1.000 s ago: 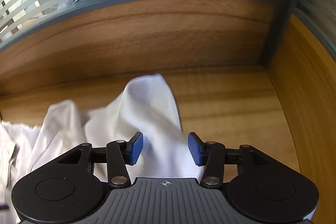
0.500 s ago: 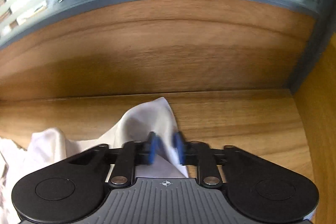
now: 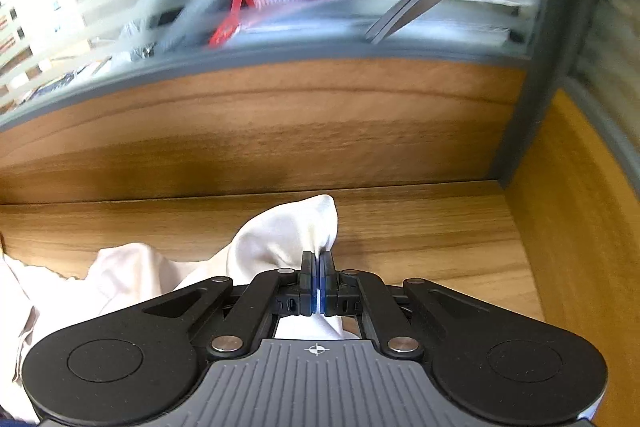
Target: Fold clothes
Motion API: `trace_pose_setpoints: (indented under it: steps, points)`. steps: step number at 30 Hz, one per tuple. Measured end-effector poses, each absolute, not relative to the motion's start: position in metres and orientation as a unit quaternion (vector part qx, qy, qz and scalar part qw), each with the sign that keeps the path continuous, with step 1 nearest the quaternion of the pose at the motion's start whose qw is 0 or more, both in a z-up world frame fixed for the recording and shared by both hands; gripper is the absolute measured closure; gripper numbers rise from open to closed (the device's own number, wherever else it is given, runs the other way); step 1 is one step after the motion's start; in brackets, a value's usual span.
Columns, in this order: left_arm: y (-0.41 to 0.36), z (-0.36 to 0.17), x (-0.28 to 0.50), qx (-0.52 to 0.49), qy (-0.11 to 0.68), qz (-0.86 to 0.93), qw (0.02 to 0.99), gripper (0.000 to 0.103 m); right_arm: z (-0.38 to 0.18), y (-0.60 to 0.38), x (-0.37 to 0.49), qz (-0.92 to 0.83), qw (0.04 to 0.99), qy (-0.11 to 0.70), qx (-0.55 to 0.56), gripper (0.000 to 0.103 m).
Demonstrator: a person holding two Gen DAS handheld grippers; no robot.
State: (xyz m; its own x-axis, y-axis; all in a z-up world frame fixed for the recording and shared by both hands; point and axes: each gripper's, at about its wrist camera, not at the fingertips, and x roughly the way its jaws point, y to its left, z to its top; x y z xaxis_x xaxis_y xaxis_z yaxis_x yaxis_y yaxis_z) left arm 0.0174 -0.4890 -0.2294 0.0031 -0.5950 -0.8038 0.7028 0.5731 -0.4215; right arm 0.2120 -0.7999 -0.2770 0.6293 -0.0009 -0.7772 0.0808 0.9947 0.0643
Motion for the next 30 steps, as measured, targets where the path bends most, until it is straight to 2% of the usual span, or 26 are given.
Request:
trace_pose_setpoints:
  steps: [7,17,24,25,26,27,28,29,30]
  points:
    - [-0.481,-0.189,0.040,0.055,0.463,-0.464,0.754,0.102,-0.237,-0.815,0.178,-0.062,0.910,0.408,0.048,0.099]
    - [-0.492,-0.131,0.126,0.084,0.370,-0.413,0.828,0.102,-0.171,-0.855,0.134,-0.154,0.914,0.376,-0.007,0.100]
    - [-0.518,-0.135,0.164,0.145,0.365,-0.380,0.838,0.100,-0.183,-0.866,0.132,-0.196,0.890,0.410,-0.042,0.099]
    - [-0.520,-0.137,0.168,0.144,0.370,-0.386,0.832,0.096,-0.187,-0.864,0.131,-0.197,0.886,0.418,-0.044,0.099]
    - [-0.520,-0.137,0.170,0.139,0.373,-0.392,0.830,0.082,-0.191,-0.862,0.130,-0.197,0.885,0.420,-0.043,0.095]
    - [-0.518,-0.136,0.170,0.131,0.376,-0.398,0.826,0.074,-0.194,-0.859,0.128,-0.198,0.886,0.418,-0.037,0.083]
    - [-0.515,-0.135,0.167,0.121,0.378,-0.407,0.823,0.058,-0.196,-0.856,0.126,-0.193,0.888,0.417,-0.025,0.078]
    - [-0.510,-0.133,0.164,0.111,0.379,-0.413,0.821,0.045,-0.197,-0.853,0.122,-0.179,0.892,0.415,-0.008,0.068]
    - [-0.504,-0.133,0.158,0.103,0.378,-0.416,0.821,0.042,-0.198,-0.848,0.117,-0.167,0.894,0.416,0.007,0.060]
